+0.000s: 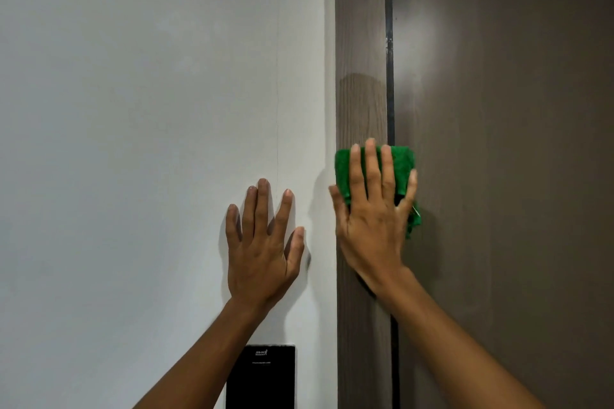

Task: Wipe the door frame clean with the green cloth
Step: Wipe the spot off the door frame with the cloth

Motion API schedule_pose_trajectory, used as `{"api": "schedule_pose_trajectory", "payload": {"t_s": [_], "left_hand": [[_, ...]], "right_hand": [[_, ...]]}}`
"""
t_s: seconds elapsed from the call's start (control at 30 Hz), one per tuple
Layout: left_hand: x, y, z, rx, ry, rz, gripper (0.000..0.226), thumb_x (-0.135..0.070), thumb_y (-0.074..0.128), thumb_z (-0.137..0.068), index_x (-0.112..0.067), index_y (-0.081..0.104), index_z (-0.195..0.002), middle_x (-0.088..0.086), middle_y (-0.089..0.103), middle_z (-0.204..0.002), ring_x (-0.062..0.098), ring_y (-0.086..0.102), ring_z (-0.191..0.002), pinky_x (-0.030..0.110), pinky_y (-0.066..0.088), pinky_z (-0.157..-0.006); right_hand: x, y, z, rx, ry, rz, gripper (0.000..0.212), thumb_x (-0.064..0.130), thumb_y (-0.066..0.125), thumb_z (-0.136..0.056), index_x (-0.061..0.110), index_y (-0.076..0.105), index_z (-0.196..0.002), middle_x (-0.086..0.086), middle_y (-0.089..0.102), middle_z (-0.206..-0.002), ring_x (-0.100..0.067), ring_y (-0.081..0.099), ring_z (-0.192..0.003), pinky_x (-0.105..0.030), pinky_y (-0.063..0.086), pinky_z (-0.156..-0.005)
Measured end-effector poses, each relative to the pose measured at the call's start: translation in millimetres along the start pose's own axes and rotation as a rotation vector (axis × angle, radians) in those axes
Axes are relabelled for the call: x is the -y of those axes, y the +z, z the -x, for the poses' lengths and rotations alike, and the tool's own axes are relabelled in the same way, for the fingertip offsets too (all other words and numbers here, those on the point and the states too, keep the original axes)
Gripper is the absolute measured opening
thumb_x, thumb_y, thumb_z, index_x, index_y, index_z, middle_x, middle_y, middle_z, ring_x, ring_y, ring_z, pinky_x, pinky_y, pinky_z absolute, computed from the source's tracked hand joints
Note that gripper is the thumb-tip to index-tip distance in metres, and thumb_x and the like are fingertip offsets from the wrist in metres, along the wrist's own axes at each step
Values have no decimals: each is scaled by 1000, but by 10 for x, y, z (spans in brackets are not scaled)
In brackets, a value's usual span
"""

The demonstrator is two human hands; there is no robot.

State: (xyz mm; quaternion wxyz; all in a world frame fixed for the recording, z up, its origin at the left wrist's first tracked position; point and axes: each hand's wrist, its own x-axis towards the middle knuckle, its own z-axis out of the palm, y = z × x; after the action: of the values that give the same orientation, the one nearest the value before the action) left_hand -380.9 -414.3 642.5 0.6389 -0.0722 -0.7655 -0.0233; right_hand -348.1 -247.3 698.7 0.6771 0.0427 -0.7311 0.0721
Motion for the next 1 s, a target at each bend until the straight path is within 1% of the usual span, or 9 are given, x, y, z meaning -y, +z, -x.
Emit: {"api": "schedule_pose_trajectory", "payload": {"t_s": [0.07,0.2,0.3,0.47,0.57,0.7,0.8,0.9,1.0], "left_hand": [[3,-1,6,5,5,-4,65,-51,25,-98,-24,11,-155,12,7,-165,26,5,-153,52,11,-123],[17,-20,-5,15,8,-8,64,-52,22,-98,-24,11,-155,12,7,-165,27,5,-153,54,13,-122],[13,-27,0,7,2,10,65,-52,22,-97,-24,13,-155,11,8,-165,28,7,-153,55,16,-121],[9,-8,5,1,2,8,66,-53,24,-97,-24,14,-155,11,9,-165,28,8,-153,55,16,-121],[11,-13,1,4,10,1,66,-52,27,-97,-24,13,-155,12,9,-165,28,7,-153,55,15,-122],[17,-22,4,-6,15,4,67,-51,30,-96,-23,14,-155,12,9,-165,28,6,-153,54,14,-122],[13,-17,12,-11,11,6,68,-50,33,-95,-24,15,-155,12,9,-165,28,5,-153,54,13,-122],[8,-9,0,-17,3,16,67,-52,30,-95,-24,16,-155,11,10,-165,28,7,-153,54,14,-122],[8,-13,4,-14,7,10,66,-51,28,-96,-23,16,-155,12,10,-165,28,9,-153,55,17,-121]], "right_hand": [[64,48,72,17,-121,52,64,50,28,-99,18,15,-153,-4,12,-162,-21,11,-149,-58,0,-118],[-141,87,580,30,-403,107,64,48,39,-98,19,20,-152,-3,17,-161,-19,14,-149,-59,13,-117],[-307,47,554,3,-277,71,62,47,37,-98,20,19,-152,-3,18,-161,-19,15,-149,-60,13,-117],[-108,-23,-243,-11,-57,-30,62,47,29,-99,21,12,-153,0,7,-161,-18,5,-150,-57,-1,-118],[-4,-14,-409,22,-127,26,64,52,26,-99,20,13,-153,-3,12,-162,-19,8,-150,-57,-4,-117],[-199,-28,57,69,-355,100,65,55,26,-99,20,18,-152,-3,16,-162,-18,12,-149,-58,8,-118],[-419,-62,176,55,-232,51,63,51,29,-98,21,18,-152,-3,16,-161,-17,10,-149,-59,12,-118],[-373,-102,-294,30,-46,-68,62,48,28,-98,23,11,-153,-2,9,-163,-16,3,-150,-58,6,-119],[-104,-104,-754,26,-47,-47,63,49,25,-99,21,7,-153,-4,5,-163,-19,1,-150,-58,-4,-118]]}}
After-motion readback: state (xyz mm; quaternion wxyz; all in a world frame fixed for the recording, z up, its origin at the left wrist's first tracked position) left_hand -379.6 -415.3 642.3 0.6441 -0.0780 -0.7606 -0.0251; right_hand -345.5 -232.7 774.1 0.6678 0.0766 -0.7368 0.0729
